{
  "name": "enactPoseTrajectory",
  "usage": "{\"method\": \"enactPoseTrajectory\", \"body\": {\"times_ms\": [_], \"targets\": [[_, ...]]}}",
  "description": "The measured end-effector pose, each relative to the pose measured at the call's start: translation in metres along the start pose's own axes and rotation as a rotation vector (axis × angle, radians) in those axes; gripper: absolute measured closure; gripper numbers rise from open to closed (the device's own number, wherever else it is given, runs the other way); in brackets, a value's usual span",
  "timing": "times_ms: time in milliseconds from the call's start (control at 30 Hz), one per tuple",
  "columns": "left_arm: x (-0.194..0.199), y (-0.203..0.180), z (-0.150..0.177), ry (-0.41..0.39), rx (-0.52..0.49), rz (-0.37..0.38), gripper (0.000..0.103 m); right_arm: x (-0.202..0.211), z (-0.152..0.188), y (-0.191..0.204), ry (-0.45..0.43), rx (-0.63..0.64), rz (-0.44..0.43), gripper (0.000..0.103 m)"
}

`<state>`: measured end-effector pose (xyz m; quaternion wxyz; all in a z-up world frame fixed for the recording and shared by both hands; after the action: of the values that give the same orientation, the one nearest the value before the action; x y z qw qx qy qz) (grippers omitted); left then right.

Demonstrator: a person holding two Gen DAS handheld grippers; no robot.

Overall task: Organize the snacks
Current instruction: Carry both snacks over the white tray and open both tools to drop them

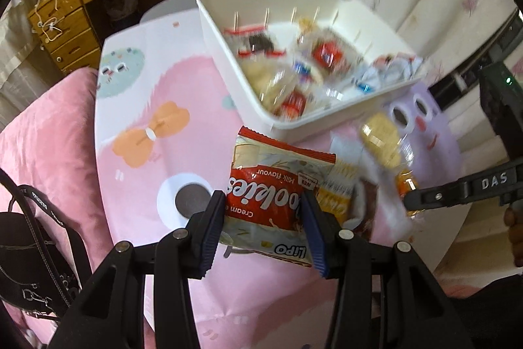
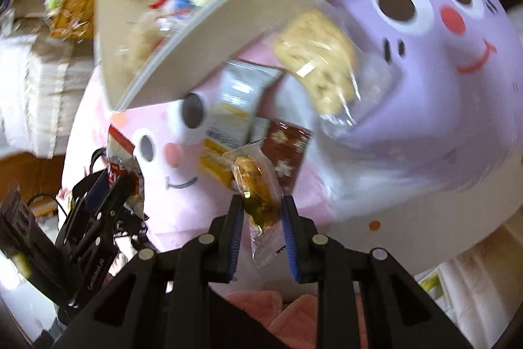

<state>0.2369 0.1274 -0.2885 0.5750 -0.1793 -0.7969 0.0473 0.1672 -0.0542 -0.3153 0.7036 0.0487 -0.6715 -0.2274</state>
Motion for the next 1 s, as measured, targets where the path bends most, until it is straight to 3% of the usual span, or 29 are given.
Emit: {"method": "enactPoseTrajectory", "body": {"times_ms": [200, 533, 700, 1000], "targets": [[0.032, -0.022, -0.022, -0.065, 0.055, 0.015, 0.058, 0.032, -0.019, 0.008, -0.066, 0.135, -0.057, 0.080], [0.045, -0.067, -0.061, -0.151, 0.127, 0.019, 0.058, 0.089, -0.053, 0.007, -0.247, 0.291, -0.097, 0.080], [0.043, -0.080, -0.080, -0.173, 0.143, 0.043, 0.058, 0.119, -0.071, 0.008, -0.387, 0.380, -0.044, 0.080], [0.026, -0.088, -0.113, -0.195, 0.200, 0.050, 0.057, 0.144, -0.103, 0.006, -0.580, 0.409, -0.018, 0.076]]}}
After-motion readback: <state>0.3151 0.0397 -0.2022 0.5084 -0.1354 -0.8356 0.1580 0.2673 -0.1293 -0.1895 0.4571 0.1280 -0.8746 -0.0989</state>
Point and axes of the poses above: each gripper's, at about its wrist camera, not at the fingertips, and x roughly against the way its jaws point, y to its left, z to its underside, the point moved 5 cm from there along -x, roughly the way its jaws point, and after that the axes turned 15 degrees about x, right-handed, at the moved point
